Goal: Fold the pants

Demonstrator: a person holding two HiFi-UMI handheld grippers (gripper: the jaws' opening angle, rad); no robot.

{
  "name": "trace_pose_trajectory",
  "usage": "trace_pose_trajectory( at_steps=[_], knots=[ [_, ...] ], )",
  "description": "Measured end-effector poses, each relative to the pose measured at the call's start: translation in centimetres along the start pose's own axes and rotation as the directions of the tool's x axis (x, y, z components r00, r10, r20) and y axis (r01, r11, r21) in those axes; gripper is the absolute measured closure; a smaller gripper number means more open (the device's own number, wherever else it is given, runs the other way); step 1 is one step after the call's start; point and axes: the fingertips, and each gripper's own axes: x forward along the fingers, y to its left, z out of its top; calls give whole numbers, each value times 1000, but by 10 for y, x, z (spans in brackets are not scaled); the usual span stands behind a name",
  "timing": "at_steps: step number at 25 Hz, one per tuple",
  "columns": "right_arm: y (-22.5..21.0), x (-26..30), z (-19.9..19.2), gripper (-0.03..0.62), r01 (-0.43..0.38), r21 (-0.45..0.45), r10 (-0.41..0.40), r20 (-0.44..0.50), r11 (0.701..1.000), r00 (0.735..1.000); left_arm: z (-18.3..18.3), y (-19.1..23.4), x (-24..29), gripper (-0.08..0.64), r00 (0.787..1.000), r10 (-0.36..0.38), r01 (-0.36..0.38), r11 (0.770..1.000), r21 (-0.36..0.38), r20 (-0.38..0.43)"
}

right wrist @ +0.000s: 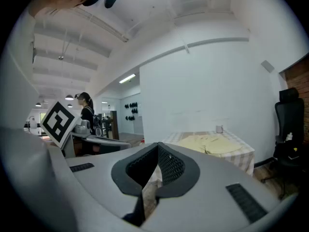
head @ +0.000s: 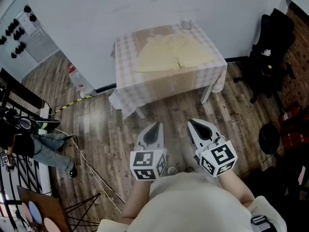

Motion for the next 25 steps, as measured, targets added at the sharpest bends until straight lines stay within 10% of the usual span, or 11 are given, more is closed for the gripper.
trace_pose_trajectory(
  at_steps=[25],
  knots=[
    [25,-6,-12,592,-6,90,8,-20,996,1000,-15,13,-27,554,1000,-7,6,999,-43,-22]
  ],
)
